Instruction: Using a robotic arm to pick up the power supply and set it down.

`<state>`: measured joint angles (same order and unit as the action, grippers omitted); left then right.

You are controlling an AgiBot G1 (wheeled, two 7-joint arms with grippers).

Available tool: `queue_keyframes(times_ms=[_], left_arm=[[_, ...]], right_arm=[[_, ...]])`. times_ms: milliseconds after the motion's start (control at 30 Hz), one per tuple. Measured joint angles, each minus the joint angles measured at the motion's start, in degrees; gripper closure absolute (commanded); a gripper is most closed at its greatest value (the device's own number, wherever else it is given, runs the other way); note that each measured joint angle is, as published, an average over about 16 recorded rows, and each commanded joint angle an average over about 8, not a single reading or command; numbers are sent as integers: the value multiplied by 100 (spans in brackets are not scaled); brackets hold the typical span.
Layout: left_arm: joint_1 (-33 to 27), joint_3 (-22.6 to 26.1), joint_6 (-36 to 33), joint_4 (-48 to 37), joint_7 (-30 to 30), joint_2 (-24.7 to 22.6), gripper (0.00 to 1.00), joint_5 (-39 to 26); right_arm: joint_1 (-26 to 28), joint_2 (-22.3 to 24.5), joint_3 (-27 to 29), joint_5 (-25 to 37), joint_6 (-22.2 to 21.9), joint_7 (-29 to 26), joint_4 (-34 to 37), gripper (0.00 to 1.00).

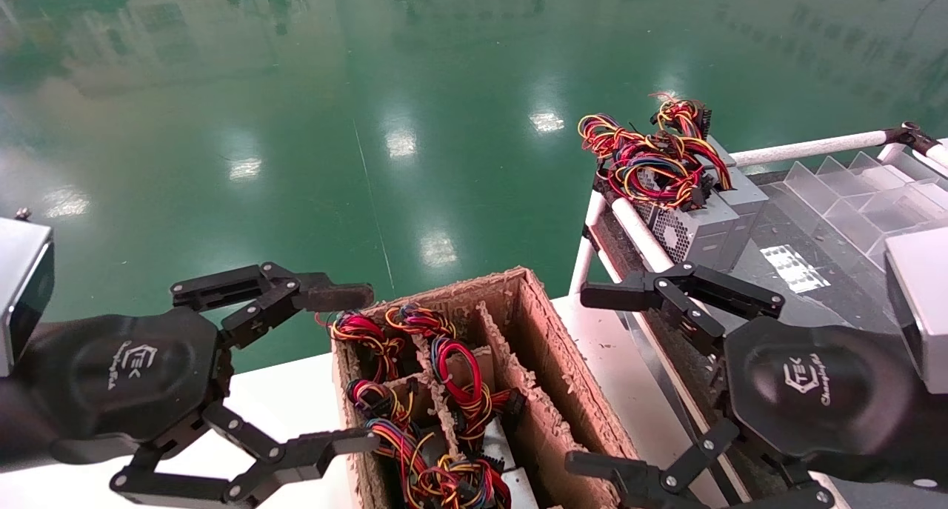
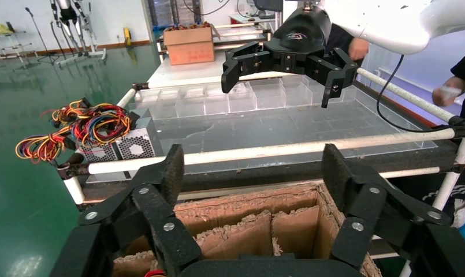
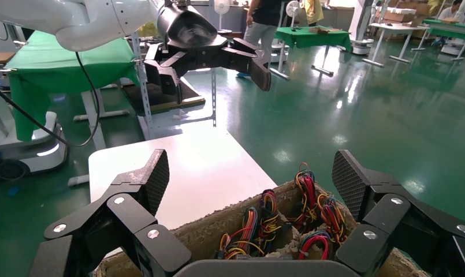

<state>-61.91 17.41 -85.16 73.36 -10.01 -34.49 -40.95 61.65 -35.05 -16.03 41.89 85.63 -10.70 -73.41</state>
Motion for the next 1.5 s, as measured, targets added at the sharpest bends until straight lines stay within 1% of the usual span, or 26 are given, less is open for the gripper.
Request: queue_keyframes(times_ms=[1167,1200,1433,1467,1500], left_arm=[[0,0,0,0,0,0,100,0],[0,0,0,0,0,0,97,0],[0,0,0,0,0,0,9,0],[0,0,0,0,0,0,0,0],[0,0,0,-1,0,0,0,0]], right_arm=[[0,0,0,0,0,0,0,0],[0,0,0,0,0,0,0,0],[-3,1,0,1,-1,0,1,0],[-7,3,0,2,-3,0,2,0],[-12,5,0,4,-7,0,4,0]])
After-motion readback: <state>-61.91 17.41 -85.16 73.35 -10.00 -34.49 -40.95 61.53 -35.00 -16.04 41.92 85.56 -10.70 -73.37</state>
